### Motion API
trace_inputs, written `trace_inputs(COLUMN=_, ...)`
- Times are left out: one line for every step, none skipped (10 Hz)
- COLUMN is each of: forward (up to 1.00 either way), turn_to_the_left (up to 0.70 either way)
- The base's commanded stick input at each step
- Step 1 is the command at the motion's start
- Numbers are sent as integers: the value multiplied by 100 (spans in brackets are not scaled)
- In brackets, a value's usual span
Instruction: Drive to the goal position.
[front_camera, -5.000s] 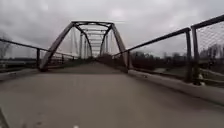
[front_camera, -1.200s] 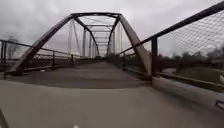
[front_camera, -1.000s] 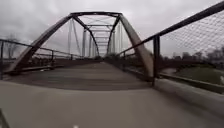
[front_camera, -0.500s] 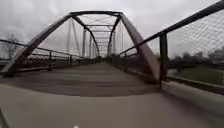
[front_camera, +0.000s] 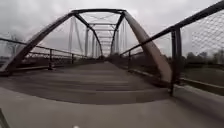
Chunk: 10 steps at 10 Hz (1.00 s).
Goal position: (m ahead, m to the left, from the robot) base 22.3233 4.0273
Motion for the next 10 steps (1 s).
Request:
trace_inputs(forward=70, turn_to_the_left=0)
trace_inputs(forward=70, turn_to_the_left=0)
trace_inputs(forward=70, turn_to_the_left=0)
trace_inputs(forward=70, turn_to_the_left=0)
trace_inputs(forward=70, turn_to_the_left=0)
trace_inputs(forward=70, turn_to_the_left=0)
trace_inputs(forward=70, turn_to_the_left=0)
trace_inputs(forward=70, turn_to_the_left=0)
trace_inputs(forward=70, turn_to_the_left=0)
trace_inputs(forward=70, turn_to_the_left=0)
